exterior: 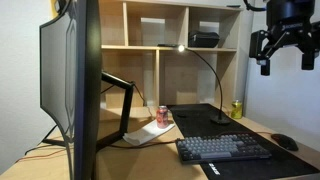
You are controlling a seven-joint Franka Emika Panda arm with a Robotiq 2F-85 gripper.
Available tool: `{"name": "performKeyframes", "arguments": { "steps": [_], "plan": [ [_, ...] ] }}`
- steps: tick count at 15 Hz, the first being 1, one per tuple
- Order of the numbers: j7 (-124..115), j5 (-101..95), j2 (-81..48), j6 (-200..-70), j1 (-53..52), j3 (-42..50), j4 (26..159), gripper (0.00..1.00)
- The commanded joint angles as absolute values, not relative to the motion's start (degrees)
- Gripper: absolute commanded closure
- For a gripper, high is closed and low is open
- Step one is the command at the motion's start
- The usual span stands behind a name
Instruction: Put the pink can beside the yellow can
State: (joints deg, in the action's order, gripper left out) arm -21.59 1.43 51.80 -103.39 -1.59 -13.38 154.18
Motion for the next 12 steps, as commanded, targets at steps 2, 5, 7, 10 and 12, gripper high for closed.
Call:
{"name": "performKeyframes", "arguments": {
  "steps": [2, 5, 7, 10, 12],
  "plan": [
    [-22.7, 1.6, 48.1, -104.5, -1.2, -14.5, 153.3, 0.0],
    [-29.2, 8.7, 37.1, -111.5, 2.1, -15.4, 149.5, 0.0],
    [-32.1, 12.2, 31.0, -116.7, 3.1, -15.2, 146.7, 0.0],
    [-33.6, 18.2, 20.8, -118.7, 3.2, -13.6, 138.6, 0.0],
    [-33.4, 15.7, 25.4, -119.3, 1.0, -12.3, 142.8, 0.0]
  ]
}}
